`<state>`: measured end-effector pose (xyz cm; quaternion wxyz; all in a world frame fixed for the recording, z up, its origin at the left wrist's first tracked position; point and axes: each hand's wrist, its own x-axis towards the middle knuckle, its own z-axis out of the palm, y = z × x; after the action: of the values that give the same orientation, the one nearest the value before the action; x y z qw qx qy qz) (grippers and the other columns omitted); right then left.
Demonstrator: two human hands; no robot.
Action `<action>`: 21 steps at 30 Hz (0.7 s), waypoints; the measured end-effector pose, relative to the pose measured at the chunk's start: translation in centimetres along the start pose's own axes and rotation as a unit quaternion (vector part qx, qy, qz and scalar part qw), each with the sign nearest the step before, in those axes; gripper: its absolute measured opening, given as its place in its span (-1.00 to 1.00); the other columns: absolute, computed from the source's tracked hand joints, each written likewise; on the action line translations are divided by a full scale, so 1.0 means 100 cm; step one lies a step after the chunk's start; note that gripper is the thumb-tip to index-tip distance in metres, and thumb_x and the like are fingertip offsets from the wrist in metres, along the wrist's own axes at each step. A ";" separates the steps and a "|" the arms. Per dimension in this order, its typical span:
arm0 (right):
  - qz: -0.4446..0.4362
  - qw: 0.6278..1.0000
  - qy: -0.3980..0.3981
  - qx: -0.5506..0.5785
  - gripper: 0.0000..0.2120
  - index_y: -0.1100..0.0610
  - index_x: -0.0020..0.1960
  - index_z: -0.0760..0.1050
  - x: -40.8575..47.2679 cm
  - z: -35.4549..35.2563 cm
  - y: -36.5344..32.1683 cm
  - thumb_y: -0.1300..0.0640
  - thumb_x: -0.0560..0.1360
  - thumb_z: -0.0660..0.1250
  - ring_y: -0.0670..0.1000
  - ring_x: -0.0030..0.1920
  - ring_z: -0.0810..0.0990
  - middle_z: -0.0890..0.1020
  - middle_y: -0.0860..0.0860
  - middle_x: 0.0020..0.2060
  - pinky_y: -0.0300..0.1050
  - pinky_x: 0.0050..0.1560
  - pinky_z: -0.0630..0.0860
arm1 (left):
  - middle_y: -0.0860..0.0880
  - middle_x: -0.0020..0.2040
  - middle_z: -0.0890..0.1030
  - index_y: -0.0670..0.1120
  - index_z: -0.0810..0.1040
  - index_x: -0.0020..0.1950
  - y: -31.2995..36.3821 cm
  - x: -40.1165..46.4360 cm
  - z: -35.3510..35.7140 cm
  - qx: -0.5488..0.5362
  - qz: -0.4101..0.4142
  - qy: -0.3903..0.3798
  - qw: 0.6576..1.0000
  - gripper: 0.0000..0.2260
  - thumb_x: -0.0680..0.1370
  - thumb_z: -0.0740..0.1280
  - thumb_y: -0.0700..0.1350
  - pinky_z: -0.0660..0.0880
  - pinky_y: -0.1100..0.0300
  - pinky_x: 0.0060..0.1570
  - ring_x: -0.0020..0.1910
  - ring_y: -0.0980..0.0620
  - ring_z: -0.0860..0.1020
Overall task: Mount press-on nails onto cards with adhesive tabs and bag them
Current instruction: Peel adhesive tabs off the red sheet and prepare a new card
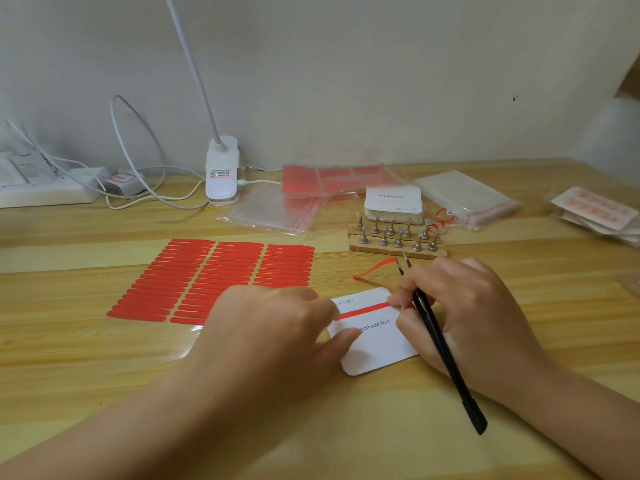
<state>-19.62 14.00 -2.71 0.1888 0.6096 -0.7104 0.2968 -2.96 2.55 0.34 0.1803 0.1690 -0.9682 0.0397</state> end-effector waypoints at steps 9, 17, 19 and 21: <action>0.025 0.996 0.025 0.080 -0.93 0.05 -0.24 0.44 0.000 0.001 0.001 0.09 0.34 0.19 0.11 -0.35 0.53 0.60 0.03 -0.37 0.00 -0.16 0.35 | 0.11 -0.49 0.46 0.09 0.60 -0.27 -0.004 -0.006 0.011 -0.048 0.067 -0.047 0.995 -0.74 0.45 0.19 0.16 0.22 0.25 -0.62 -0.54 0.11 0.41; 0.011 0.987 0.062 0.148 -0.89 0.09 -0.22 0.45 0.000 -0.001 -0.004 0.05 0.40 0.24 -0.06 -0.27 0.49 0.63 -0.03 -0.31 -0.10 -0.12 0.38 | 0.15 -0.47 0.44 0.14 0.61 -0.16 -0.013 0.004 0.015 -0.122 -0.006 0.000 0.993 -0.87 0.49 0.29 0.10 0.30 0.25 -0.55 -0.48 0.18 0.37; 0.002 0.987 0.068 0.148 -0.85 0.12 -0.24 0.46 0.000 -0.002 -0.005 0.05 0.42 0.24 -0.06 -0.27 0.47 0.60 0.01 -0.35 -0.11 -0.12 0.37 | 0.13 -0.46 0.44 0.14 0.57 -0.18 -0.015 0.007 0.015 -0.222 -0.072 0.017 0.972 -0.80 0.50 0.23 0.19 0.32 0.23 -0.47 -0.44 0.22 0.39; -0.006 0.987 0.075 0.145 -0.79 0.17 -0.26 0.49 0.000 -0.003 -0.006 0.05 0.43 0.21 -0.04 -0.29 0.46 0.57 0.02 -0.38 -0.13 -0.13 0.37 | 0.15 -0.45 0.46 0.06 0.52 -0.27 -0.017 0.012 0.013 -0.344 -0.131 0.042 0.929 -0.73 0.46 0.19 0.20 0.35 0.27 -0.42 -0.46 0.21 0.39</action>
<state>-19.10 14.12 -2.41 0.1533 0.6104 -0.6402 0.4406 -3.88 0.43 -0.43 0.2719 0.2205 -0.8829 -0.3131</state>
